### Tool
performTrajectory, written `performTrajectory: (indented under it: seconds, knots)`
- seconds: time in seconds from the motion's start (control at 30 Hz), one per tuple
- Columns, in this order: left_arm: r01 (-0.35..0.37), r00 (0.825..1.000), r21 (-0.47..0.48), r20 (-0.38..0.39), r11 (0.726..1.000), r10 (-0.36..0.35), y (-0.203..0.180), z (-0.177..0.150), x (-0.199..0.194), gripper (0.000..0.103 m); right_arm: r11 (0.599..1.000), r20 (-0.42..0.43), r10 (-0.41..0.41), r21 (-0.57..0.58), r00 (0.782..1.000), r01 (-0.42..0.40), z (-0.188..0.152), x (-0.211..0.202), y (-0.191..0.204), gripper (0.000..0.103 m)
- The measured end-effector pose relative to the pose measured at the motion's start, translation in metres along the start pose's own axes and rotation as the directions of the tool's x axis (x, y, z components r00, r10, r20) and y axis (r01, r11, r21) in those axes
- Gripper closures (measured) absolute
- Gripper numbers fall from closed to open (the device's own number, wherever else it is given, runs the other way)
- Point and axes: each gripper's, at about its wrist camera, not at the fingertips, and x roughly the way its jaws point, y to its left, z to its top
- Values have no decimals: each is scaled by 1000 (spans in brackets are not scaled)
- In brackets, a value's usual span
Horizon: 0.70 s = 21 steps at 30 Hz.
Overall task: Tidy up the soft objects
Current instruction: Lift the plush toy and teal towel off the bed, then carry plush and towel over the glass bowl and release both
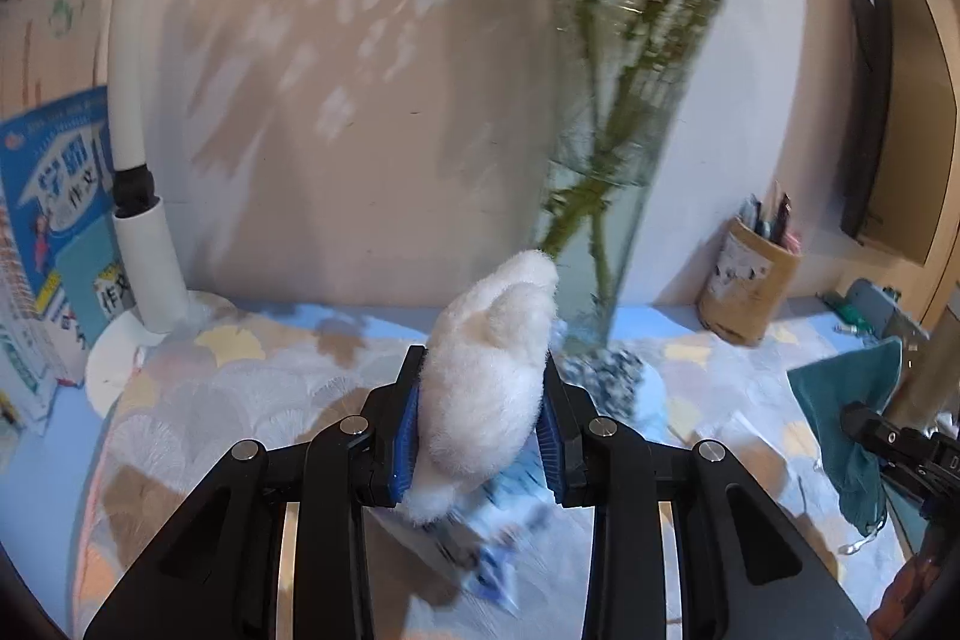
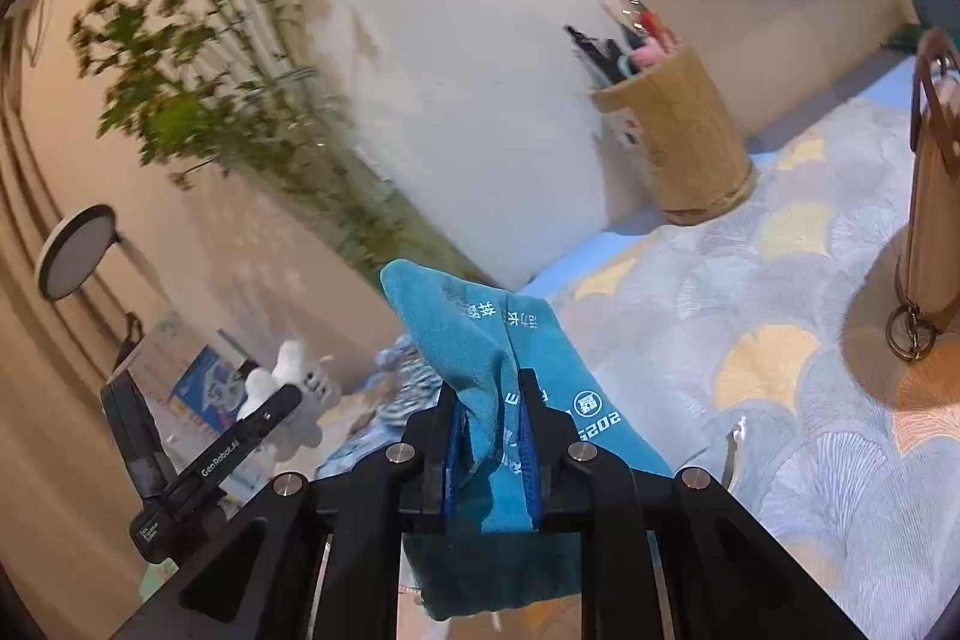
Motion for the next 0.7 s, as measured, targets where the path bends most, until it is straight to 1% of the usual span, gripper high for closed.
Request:
performTrajectory:
  seconds: [0.07,0.13,0.27,0.4,0.47,0.6,0.63,0.7]
  knots:
    - [-17,1000,37,-18,999,17,-14,-5,-9,73,1000,-16,-3,-25,1000,2,-2,-7,9,87]
    - [-21,999,67,-42,998,24,-28,-10,-16,73,1000,-44,9,-23,999,-10,-4,-15,15,87]
    - [-7,997,59,-73,998,11,-51,-18,-36,73,999,-81,36,12,996,-36,-7,-33,15,87]
    - [13,995,45,-102,999,-8,-79,-28,-56,73,999,-126,27,22,992,-25,-7,-58,13,87]
    - [29,993,53,-114,998,-23,-98,-33,-64,73,999,-128,32,37,991,-28,-8,-76,9,87]
    - [106,985,60,-142,993,-97,-139,-45,-79,73,998,-109,21,68,994,-14,-7,-120,-7,87]
    - [130,982,64,-147,989,-119,-154,-49,-83,73,997,-103,14,72,995,-6,-6,-131,-12,87]
    - [159,977,95,-158,983,-142,-183,-55,-87,73,997,-84,-9,77,996,15,-4,-156,-23,87]
